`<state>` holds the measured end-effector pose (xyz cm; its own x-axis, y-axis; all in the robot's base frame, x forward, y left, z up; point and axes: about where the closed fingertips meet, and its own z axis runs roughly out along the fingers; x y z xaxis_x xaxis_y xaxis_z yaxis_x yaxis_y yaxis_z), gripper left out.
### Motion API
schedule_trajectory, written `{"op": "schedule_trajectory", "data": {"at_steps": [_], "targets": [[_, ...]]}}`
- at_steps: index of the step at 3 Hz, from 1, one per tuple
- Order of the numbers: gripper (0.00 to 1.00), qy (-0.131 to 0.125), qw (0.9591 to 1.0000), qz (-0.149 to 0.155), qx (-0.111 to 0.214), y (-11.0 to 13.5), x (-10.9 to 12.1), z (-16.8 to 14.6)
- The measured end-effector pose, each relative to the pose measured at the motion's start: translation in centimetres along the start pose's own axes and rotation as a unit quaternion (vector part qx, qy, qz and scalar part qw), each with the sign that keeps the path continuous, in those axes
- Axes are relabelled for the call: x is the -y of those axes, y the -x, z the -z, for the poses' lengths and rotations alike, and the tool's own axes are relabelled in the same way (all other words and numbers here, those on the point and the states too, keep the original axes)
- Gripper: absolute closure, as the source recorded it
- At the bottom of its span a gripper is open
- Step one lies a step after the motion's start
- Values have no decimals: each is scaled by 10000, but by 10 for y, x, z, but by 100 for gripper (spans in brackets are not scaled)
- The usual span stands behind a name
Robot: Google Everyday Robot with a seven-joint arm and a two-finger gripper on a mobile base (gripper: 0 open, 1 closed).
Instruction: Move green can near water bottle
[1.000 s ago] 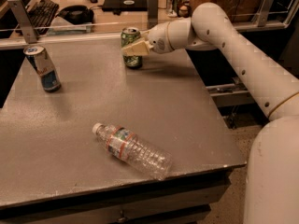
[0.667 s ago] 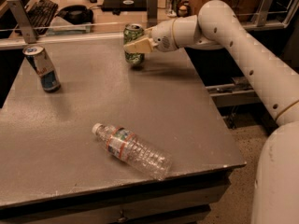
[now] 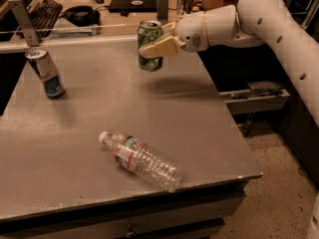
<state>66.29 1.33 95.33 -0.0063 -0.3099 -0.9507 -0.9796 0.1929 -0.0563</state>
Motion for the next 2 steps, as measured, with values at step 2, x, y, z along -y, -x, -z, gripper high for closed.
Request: {"op": "schedule_trajectory", "data": {"at_steps": [2], "targets": [[100, 442, 9989, -90, -145, -9, -41, 4]]}}
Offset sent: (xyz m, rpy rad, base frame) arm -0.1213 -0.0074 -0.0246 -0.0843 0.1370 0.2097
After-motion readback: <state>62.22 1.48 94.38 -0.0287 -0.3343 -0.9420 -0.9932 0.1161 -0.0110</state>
